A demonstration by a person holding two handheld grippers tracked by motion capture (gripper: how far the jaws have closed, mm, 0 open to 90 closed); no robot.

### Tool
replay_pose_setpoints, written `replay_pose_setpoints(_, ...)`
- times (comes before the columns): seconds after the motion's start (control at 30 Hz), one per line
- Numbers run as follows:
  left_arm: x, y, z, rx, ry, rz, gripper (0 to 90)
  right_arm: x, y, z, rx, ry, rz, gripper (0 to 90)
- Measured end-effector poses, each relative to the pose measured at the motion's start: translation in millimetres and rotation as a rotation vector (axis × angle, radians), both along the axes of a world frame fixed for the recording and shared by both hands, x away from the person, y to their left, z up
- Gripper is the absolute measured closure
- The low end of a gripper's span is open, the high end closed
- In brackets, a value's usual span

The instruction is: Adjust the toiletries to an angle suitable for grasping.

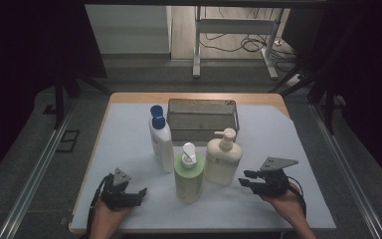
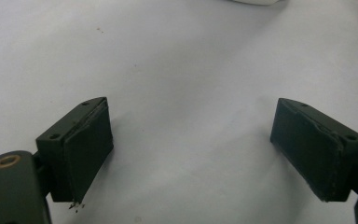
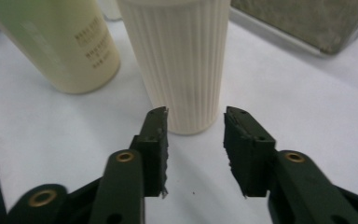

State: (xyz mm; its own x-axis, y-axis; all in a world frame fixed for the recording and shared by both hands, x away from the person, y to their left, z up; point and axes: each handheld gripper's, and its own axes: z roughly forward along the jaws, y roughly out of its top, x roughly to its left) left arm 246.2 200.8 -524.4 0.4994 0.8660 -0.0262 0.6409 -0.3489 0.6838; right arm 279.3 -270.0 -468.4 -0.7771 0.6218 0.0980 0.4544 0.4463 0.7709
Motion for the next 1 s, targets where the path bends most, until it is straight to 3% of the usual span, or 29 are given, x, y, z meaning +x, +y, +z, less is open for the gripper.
replay_pose_setpoints(0.27,0.0,0.0,0.0,0.000,0.000,0.000,12.3,1.2,8.5,20.0,-0.004,-0.015,0.009,39.7)
replay_pose_setpoints(0.5,0.0,0.0,0.0,0.000,0.000,0.000,12.3,9.0,15.5,31.3,-0.021,-0.026,0.017,31.8)
replay_pose_setpoints(1.0,0.0,0.0,0.0,-0.002,0.000,0.001,12.3,25.0,39.0,49.7,0.005,-0.053,0.065,16.2)
